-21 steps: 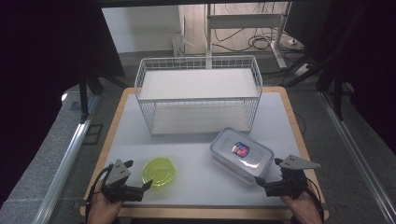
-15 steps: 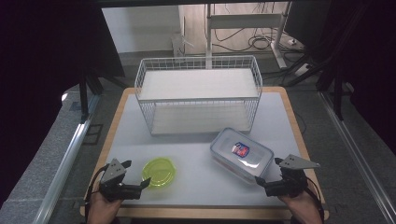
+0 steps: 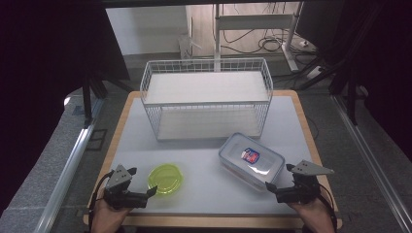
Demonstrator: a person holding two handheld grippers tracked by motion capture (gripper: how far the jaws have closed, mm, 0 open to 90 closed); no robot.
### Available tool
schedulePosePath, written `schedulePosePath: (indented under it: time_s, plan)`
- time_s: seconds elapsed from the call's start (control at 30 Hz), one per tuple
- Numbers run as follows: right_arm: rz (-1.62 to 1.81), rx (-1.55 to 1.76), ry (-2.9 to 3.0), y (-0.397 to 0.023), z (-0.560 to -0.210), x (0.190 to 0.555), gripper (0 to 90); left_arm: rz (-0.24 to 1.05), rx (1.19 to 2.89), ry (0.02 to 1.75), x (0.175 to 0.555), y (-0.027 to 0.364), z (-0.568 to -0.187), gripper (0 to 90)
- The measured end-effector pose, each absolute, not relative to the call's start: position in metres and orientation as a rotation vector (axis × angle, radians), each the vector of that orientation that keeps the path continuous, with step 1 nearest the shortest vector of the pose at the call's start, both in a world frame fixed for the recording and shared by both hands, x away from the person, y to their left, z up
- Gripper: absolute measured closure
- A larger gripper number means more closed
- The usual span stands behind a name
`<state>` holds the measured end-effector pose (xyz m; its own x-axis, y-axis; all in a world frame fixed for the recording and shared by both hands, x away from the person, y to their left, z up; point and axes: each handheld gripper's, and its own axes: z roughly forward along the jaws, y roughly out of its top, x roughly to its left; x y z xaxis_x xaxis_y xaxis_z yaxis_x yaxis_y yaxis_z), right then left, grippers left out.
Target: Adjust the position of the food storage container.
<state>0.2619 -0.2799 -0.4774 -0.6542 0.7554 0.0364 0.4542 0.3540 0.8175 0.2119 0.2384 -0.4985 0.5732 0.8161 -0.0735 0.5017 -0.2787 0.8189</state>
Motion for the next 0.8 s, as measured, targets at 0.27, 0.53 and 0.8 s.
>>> schedulePosePath:
  time_s: [0.27, 0.53, 0.8]
  plan:
    - [1.188, 1.059, 2.27, -0.28, -0.477, 0.261, 1.0, 0.485, 1.915, 0.998, 0.207, 0.235, -0.487, 16.6]
    - [1.206, 1.065, 2.222, -0.283, -0.473, 0.26, 3.0, 0.445, 1.918, 0.929, 0.207, 0.219, -0.476, 48.2]
    - [1.211, 1.072, 2.224, -0.282, -0.474, 0.26, 4.0, 0.346, 1.922, 0.872, 0.214, 0.192, -0.472, 76.9]
